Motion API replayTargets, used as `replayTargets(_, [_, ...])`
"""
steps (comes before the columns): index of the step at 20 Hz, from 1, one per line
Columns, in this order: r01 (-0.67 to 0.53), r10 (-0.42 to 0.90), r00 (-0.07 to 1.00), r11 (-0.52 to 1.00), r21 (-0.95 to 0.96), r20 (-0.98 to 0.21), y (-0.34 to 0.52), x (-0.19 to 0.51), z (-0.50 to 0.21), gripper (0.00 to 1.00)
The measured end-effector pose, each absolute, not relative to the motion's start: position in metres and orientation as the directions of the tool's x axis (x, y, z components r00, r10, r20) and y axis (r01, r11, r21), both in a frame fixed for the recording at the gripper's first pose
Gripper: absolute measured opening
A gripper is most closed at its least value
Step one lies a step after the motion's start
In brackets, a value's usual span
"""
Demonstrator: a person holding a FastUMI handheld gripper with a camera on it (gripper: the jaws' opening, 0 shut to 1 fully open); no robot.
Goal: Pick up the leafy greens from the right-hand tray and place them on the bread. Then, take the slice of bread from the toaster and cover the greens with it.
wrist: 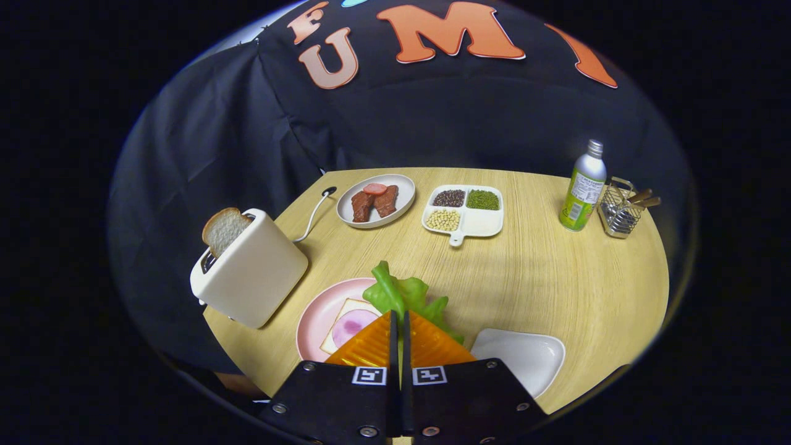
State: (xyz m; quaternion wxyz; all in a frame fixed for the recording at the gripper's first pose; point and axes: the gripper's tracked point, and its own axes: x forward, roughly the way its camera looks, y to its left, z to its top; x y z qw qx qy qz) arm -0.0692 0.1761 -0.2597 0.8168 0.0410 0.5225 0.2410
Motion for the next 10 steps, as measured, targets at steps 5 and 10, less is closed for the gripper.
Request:
replayTargets(5, [-0.381, 0.453, 0.293, 0.863, 0.332, -0.842, 0.201, -0.075, -0.273, 0.01])
replayTargets(10, [-0.412, 0.469, 0.233, 0.841, 0.351, -0.852, 0.225, -0.088, -0.287, 0.02])
